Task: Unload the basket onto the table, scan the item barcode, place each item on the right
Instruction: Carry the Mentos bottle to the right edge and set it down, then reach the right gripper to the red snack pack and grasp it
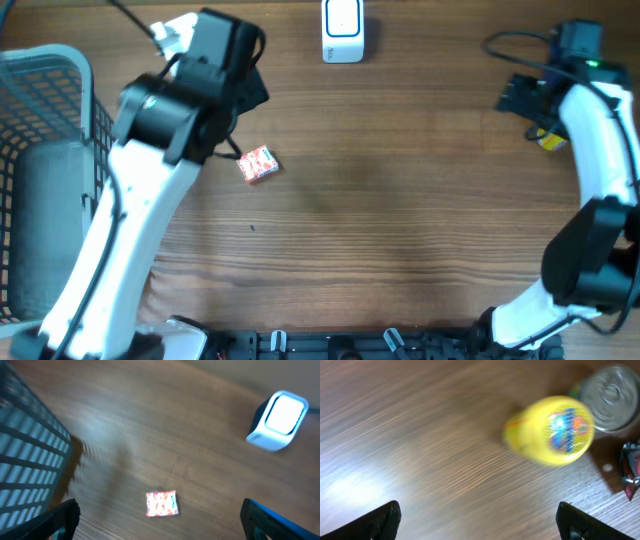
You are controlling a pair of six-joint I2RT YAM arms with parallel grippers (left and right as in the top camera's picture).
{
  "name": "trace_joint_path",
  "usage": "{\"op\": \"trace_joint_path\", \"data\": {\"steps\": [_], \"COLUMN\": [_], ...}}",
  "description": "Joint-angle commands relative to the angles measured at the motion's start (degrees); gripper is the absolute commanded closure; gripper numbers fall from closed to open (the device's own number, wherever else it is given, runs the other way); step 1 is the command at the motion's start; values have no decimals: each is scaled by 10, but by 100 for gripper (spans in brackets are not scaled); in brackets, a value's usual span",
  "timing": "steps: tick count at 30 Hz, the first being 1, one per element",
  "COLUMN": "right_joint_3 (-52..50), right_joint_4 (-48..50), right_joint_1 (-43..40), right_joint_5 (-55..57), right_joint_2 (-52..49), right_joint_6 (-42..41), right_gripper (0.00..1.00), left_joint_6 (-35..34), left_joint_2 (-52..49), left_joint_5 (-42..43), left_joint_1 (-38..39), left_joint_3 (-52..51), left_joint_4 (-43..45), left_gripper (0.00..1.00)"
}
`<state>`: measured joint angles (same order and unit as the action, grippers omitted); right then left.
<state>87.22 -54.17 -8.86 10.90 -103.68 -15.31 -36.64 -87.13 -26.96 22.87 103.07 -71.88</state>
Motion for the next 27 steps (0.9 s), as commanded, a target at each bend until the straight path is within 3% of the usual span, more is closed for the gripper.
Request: {"op": "trace_joint_path", "data": {"steps": [1,4,9,18,23,27], "right_joint_3": [10,10,9,10,29,67], "right_joint_4": [-50,-72,-19,45,94,99], "right_joint_1": [86,193,380,495,565,582], "right_joint_5": [24,-54,-63,-124,-38,-84], "right_joint_2": [22,19,7,-139,-139,-139], "right_joint_6": [17,75,158,223,209,182], "right_gripper": [0,0,0,0,0,0], "left_joint_6": [2,2,2,-2,-2,-2], "left_joint_2": [86,170,320,392,392,392], "left_joint_5": [-53,-93,-122,-137,-150,-154], "left_joint_1": [-4,-17,-43,-44,-44,-44], "left_joint_3": [-1,-1,-1,-1,-1,-1], "left_joint_4": [2,1,-32,-120,-125,-141], "left_gripper": [0,0,0,0,0,0]}}
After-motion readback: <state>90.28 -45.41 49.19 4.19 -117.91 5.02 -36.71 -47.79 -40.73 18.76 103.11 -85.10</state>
